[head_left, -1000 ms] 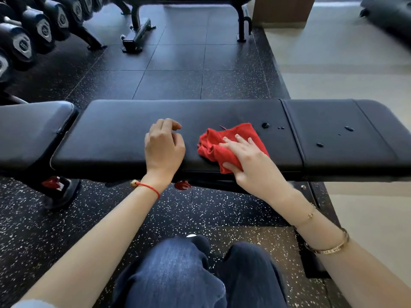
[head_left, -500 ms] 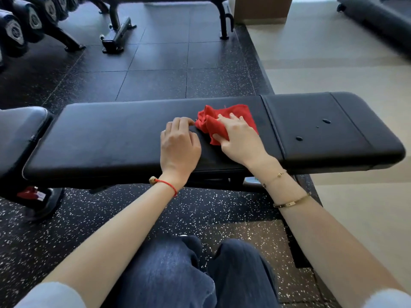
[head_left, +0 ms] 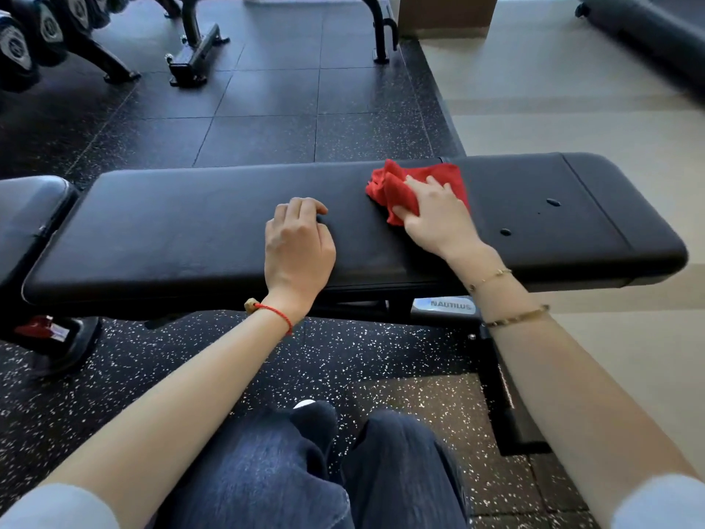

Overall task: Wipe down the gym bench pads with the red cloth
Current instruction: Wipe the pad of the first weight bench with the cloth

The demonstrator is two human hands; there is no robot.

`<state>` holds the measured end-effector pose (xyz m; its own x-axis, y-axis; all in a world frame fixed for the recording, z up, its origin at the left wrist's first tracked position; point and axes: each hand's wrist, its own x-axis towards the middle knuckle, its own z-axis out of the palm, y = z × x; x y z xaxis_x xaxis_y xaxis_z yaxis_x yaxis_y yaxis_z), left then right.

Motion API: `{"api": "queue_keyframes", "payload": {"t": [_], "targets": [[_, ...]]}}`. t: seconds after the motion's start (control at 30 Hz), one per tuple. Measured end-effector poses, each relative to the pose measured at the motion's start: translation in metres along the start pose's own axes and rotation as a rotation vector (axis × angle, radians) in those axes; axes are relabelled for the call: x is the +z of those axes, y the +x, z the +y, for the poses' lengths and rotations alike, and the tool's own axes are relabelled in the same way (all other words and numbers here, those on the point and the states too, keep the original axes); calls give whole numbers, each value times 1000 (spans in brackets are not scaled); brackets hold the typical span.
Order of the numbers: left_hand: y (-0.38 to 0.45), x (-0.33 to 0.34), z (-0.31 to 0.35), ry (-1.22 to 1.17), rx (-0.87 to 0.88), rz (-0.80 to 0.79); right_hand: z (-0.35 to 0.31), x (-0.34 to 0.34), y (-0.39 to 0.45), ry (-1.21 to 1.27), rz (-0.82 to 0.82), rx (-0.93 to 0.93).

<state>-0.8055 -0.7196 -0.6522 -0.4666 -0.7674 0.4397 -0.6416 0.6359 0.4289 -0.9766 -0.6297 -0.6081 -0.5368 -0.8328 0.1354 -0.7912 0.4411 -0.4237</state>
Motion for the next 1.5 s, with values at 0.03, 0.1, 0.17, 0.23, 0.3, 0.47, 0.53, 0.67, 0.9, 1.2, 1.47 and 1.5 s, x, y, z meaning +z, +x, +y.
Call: {"api": "queue_keyframes", "payload": {"t": [0.03, 0.1, 0.17, 0.23, 0.3, 0.47, 0.53, 0.67, 0.9, 1.2, 1.47, 1.5], "targets": [[0, 0, 0, 1, 0, 4, -6, 4, 1, 8, -17, -16], [0, 0, -2, -4, 2, 13, -16, 10, -10, 37, -50, -80], [-1, -1, -3, -20, -1, 24, -18, 14, -34, 62, -62, -195], [-1, -1, -3, -42, -8, 29, -10, 12, -53, 89, -72, -279], [-1, -1, -3, -50, -8, 28, 1, 6, -54, 120, -80, -274], [-1, -2, -2, -33, 7, 19, 23, -3, 4, 17, -39, -56], [-1, -2, 0, -22, 12, 12, 20, -1, 34, -18, -38, -15], [0, -2, 0, -14, 11, 17, -4, 9, 64, -52, -48, -28], [1, -1, 0, 21, 7, 21, -32, 26, 13, 43, -117, -261], [-2, -4, 1, -34, 0, 10, 28, -1, 12, -13, -33, -79], [-2, -5, 3, -14, 9, 6, -7, 15, 70, -51, -65, -15], [-2, -5, 3, -15, 9, 7, -13, 18, 65, -40, -73, -40]]}}
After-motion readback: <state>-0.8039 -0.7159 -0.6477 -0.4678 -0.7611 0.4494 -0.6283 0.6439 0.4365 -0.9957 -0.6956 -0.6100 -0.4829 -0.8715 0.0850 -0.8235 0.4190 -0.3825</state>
